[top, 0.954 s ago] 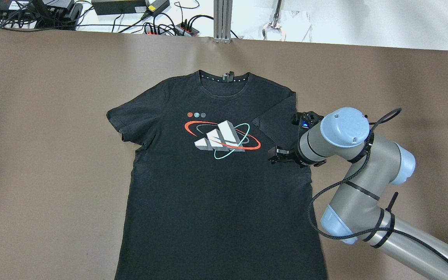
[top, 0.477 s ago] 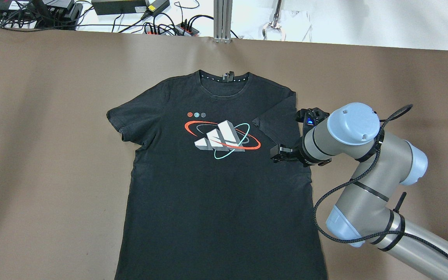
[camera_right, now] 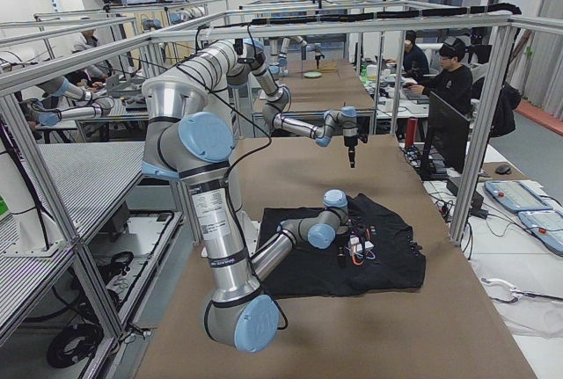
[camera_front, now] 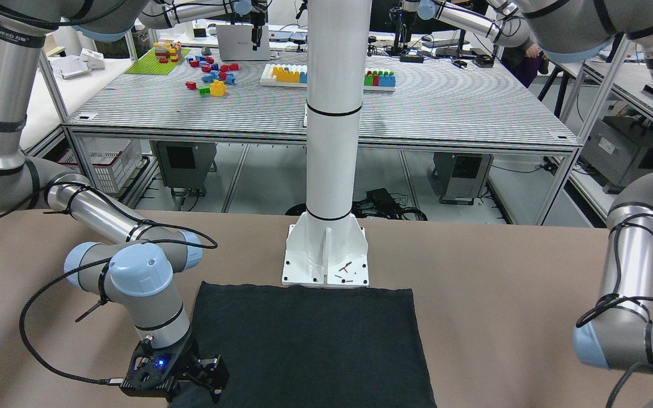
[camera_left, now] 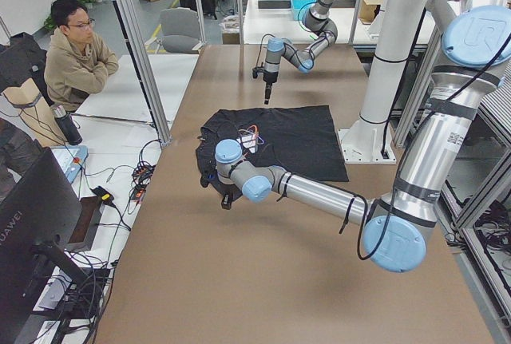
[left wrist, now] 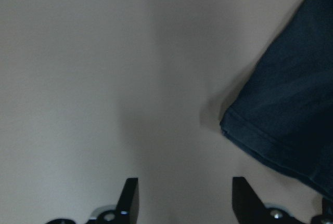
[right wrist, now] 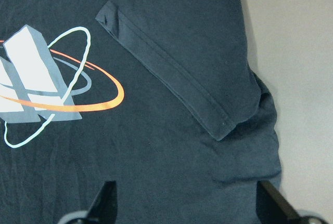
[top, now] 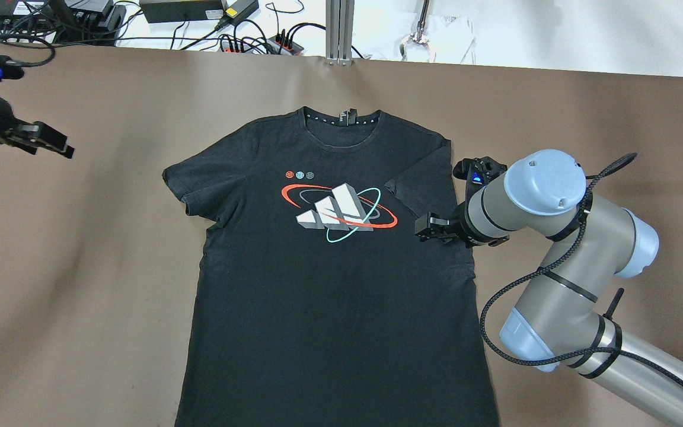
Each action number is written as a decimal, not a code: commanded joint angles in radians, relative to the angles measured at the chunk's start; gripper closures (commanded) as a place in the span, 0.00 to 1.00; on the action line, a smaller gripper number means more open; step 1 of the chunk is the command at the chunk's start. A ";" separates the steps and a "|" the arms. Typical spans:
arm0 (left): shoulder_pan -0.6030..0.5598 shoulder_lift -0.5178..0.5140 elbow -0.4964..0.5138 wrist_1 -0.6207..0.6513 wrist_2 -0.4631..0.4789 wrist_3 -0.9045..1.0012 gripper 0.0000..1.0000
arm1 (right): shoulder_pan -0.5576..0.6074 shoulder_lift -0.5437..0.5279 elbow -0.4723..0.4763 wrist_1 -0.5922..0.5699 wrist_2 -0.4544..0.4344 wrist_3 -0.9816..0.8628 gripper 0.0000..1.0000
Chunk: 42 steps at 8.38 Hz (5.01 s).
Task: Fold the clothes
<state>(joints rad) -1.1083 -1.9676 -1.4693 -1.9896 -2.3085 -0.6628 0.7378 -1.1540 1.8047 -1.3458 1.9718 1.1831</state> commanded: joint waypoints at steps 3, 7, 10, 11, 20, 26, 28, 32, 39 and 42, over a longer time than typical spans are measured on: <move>0.100 -0.180 0.286 -0.199 0.026 -0.090 0.54 | 0.032 0.010 -0.001 0.002 -0.010 0.001 0.06; 0.116 -0.174 0.319 -0.233 0.032 -0.090 0.59 | 0.031 0.011 0.004 0.007 -0.010 0.013 0.06; 0.122 -0.172 0.333 -0.241 0.032 -0.090 0.59 | 0.031 0.011 0.004 0.007 -0.008 0.013 0.06; 0.128 -0.174 0.337 -0.244 0.034 -0.090 0.61 | 0.031 0.010 0.004 0.007 -0.010 0.013 0.06; 0.131 -0.239 0.130 -0.230 0.004 -0.376 1.00 | 0.031 0.002 0.002 0.007 -0.008 0.012 0.06; 0.249 -0.449 0.343 -0.241 0.225 -0.529 1.00 | 0.026 -0.007 -0.004 0.007 -0.008 0.000 0.06; 0.309 -0.458 0.349 -0.245 0.312 -0.572 1.00 | 0.022 -0.007 -0.007 0.007 -0.008 0.000 0.06; 0.347 -0.477 0.349 -0.244 0.346 -0.645 1.00 | 0.017 -0.007 -0.004 0.008 -0.008 0.003 0.06; 0.286 -0.536 0.446 -0.245 0.319 -0.696 1.00 | 0.017 -0.018 0.001 0.008 -0.008 0.012 0.06; 0.289 -0.547 0.460 -0.242 0.342 -0.710 0.00 | 0.012 -0.023 0.004 0.007 -0.010 0.013 0.06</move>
<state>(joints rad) -0.8228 -2.5048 -1.0167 -2.2347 -1.9859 -1.3588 0.7531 -1.1736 1.8066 -1.3383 1.9634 1.1951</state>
